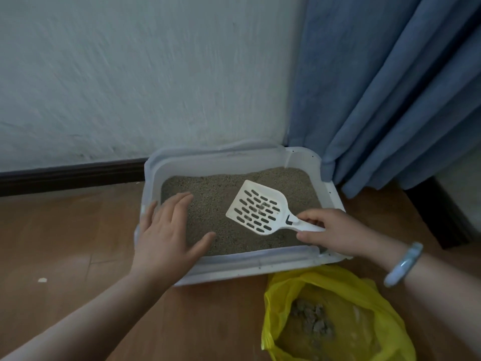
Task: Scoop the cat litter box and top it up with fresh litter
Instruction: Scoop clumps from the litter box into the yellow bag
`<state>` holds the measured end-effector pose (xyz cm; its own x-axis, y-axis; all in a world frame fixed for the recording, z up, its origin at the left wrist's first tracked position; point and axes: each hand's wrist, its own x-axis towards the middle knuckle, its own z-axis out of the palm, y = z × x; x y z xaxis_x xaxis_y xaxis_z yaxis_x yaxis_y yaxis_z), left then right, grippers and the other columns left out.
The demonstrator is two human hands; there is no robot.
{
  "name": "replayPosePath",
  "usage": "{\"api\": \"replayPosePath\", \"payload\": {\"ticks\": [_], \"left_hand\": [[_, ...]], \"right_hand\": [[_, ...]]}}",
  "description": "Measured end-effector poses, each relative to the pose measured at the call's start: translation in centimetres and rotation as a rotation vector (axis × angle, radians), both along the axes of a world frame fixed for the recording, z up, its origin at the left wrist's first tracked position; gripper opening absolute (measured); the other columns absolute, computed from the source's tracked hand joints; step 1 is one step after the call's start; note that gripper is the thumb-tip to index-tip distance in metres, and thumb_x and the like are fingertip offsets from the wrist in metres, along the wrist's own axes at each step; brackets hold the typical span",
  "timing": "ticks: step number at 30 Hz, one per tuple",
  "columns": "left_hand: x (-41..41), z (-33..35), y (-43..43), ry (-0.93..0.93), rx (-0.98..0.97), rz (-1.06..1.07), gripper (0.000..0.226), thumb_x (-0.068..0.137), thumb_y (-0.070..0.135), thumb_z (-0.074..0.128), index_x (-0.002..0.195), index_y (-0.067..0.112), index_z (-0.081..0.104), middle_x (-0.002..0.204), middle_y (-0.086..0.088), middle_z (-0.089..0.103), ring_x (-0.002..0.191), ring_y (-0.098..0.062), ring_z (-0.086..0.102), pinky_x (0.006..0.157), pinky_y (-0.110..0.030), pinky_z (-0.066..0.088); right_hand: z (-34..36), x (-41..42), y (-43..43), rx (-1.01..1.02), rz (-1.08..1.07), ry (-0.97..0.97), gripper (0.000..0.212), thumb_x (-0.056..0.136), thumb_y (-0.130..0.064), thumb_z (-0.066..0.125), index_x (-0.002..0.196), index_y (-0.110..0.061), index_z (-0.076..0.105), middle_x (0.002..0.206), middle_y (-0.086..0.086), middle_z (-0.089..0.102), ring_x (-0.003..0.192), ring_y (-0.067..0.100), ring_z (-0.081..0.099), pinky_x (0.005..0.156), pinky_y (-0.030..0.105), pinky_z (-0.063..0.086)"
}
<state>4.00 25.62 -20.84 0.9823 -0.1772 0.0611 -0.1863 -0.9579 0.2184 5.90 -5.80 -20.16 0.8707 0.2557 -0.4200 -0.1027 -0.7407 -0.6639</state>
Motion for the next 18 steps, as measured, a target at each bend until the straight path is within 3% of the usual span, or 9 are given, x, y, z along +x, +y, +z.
{"api": "replayPosePath", "payload": {"ticks": [4,8,13,18], "left_hand": [[-0.6,-0.2,-1.7,0.028,0.033,-0.078,0.077,0.077,0.067,0.042,0.132,0.013,0.044,0.133,-0.003,0.054,0.125,-0.018,0.048,0.113,-0.038,0.016],[-0.7,-0.6,-2.9,0.031,0.036,-0.115,0.078,0.078,0.068,0.04,0.133,0.012,0.043,0.134,-0.005,0.053,0.125,-0.02,0.048,0.113,-0.041,0.016],[-0.7,-0.9,-4.7,0.025,0.04,-0.142,0.078,0.08,0.068,0.035,0.132,0.011,0.045,0.132,-0.007,0.055,0.124,-0.023,0.051,0.112,-0.041,0.018],[-0.7,-1.3,-6.5,0.023,0.005,-0.165,0.078,0.081,0.069,0.03,0.134,0.013,0.043,0.134,-0.006,0.054,0.127,-0.023,0.048,0.113,-0.04,0.017]], "right_hand": [[0.6,-1.1,-1.6,0.014,-0.033,-0.009,0.024,0.082,-0.026,0.071,0.104,-0.033,0.065,0.088,-0.002,0.069,0.08,0.014,0.065,0.075,0.034,0.052],[1.5,-2.6,-2.9,0.055,-0.082,0.004,0.024,0.083,-0.022,0.07,0.106,-0.029,0.065,0.088,0.0,0.069,0.071,0.007,0.064,0.067,0.021,0.05],[2.1,-4.9,-4.6,0.163,-0.153,0.063,0.023,0.085,-0.017,0.067,0.108,-0.022,0.066,0.086,0.006,0.068,0.066,0.009,0.063,0.072,0.033,0.053],[2.3,-6.7,-6.0,0.269,-0.241,0.087,0.023,0.086,-0.013,0.066,0.106,-0.023,0.064,0.088,0.001,0.067,0.066,0.011,0.064,0.07,0.026,0.053]]}}
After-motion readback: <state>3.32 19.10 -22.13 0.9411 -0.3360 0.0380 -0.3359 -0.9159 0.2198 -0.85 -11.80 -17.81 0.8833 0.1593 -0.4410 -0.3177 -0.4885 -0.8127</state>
